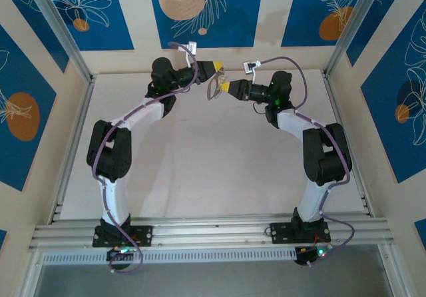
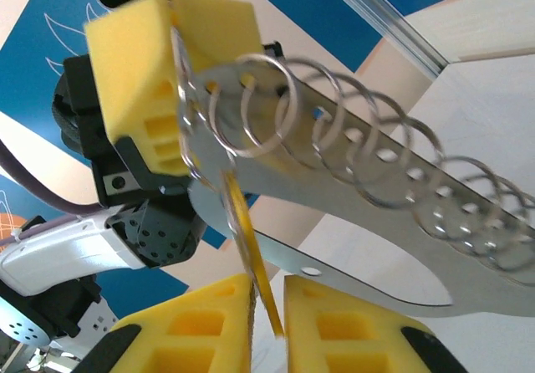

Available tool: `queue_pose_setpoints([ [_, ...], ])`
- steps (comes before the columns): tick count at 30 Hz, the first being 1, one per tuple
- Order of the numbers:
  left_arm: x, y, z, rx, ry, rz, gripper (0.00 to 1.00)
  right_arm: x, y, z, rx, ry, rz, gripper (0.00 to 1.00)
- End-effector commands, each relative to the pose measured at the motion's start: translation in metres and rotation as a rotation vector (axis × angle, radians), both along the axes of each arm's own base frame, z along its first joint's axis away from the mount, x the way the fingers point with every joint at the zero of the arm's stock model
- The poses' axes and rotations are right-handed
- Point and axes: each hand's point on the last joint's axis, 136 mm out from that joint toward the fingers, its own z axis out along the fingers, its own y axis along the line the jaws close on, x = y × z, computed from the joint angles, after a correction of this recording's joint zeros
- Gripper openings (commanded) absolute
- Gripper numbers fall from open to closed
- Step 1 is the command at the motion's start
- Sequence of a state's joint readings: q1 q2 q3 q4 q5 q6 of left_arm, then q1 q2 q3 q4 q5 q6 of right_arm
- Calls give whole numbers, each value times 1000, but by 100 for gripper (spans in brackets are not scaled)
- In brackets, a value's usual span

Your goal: Put the keys on the keyring

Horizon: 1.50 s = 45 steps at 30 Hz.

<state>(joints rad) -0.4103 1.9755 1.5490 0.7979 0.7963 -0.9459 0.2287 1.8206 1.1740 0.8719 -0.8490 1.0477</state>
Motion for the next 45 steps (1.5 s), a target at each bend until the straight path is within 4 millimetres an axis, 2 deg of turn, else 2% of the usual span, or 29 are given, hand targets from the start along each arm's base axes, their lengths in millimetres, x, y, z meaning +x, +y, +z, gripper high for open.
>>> queue_pose_setpoints([
  [1, -7, 8, 44, -111, -111, 27, 0, -5, -6, 6, -3, 6, -13, 19],
  [4, -6, 9, 49, -146, -119, 31, 0, -7, -9, 11, -5, -5, -18, 20],
  [7, -7, 9, 53, -161, -131, 37, 0, -8, -16, 14, -7, -10, -26, 25],
  [12, -7, 7, 60, -176, -146, 38, 0, -7, -37, 22, -4, -27, -87, 28],
  [16, -10, 6, 64, -185, -156, 32, 0, -3, -58, 41, 8, -61, -157, 29],
  [18, -11, 6, 66, -190, -161, 28, 0, 0, -66, 58, 21, -88, -199, 29],
  [21, -14, 5, 67, -194, -168, 22, 0, 6, -70, 79, 40, -119, -248, 35],
  [26, -16, 4, 69, -203, -170, 23, 0, 18, -67, 104, 98, -147, -290, 42],
  [32, -17, 5, 73, -218, -180, 34, 0, 32, -59, 117, 192, -148, -309, 43],
  [45, -18, 4, 72, -218, -178, 33, 0, 34, -24, 118, 230, -145, -245, 44],
])
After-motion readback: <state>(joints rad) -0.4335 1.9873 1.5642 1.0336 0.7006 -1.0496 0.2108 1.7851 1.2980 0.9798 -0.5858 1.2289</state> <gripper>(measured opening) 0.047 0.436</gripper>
